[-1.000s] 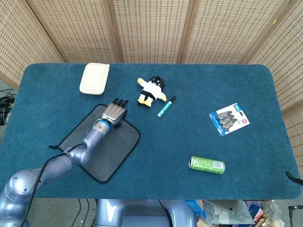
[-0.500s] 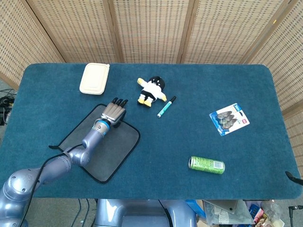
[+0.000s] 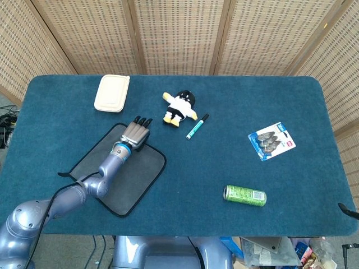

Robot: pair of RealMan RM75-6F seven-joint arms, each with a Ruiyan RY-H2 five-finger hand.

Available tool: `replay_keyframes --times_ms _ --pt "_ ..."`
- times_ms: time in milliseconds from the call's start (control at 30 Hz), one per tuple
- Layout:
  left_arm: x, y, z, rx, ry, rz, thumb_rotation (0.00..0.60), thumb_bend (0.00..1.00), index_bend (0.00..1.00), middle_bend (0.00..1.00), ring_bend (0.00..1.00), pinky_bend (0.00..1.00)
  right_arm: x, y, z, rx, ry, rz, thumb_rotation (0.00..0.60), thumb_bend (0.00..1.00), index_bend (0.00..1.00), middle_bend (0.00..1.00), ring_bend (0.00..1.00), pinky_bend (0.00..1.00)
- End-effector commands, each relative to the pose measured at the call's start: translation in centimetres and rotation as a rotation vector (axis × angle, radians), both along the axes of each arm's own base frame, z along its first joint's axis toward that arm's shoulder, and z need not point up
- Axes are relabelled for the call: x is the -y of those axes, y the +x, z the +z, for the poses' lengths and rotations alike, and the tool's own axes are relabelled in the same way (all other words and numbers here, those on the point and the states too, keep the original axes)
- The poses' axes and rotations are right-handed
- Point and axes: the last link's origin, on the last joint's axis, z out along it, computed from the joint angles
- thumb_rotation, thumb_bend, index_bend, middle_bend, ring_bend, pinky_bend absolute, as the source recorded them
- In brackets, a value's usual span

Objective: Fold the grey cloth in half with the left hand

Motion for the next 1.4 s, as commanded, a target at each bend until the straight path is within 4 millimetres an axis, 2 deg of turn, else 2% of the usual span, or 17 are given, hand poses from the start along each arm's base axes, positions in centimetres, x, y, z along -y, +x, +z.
replay_keyframes --times_ms 33,133,500,767,967,1400 --pt "0.0 0.0 -0.1 -0.001 0.006 -0.002 0.6 0.48 0.59 0.0 0.0 0.0 0.0 0.0 0.0 0.001 0.001 -0.001 0.6 0.0 0.0 0.0 0.0 0.0" --pt "0.0 0.0 -0.3 -0.004 0.005 -0.003 0.6 0.53 0.59 0.0 0.0 0.0 0.0 0.0 0.0 0.001 0.002 -0.002 0.6 0.0 0.0 0.0 0.0 0.0" --pt "0.1 -0.1 -0.3 0.003 0.006 0.0 0.6 0.53 0.62 0.0 0.0 0.0 0.0 0.0 0.0 0.004 0.003 -0.001 0.6 0.0 0.0 0.0 0.0 0.0" --pt "0.8 -0.4 0.9 0.026 0.026 -0.016 0.6 0.54 0.62 0.0 0.0 0.0 0.0 0.1 0.0 0.01 0.002 0.005 0.6 0.0 0.0 0.0 0.0 0.0" --pt "2.7 -1.3 2.2 0.033 0.055 -0.004 0.6 0.55 0.62 0.0 0.0 0.0 -0.1 0.3 0.0 0.019 0.003 0.012 0.6 0.0 0.0 0.0 0.0 0.0" --pt "9.1 -3.6 4.9 0.002 0.066 0.054 0.6 0.55 0.62 0.0 0.0 0.0 -0.5 0.9 0.1 0.035 -0.001 0.04 0.6 0.0 0.0 0.0 0.0 0.0"
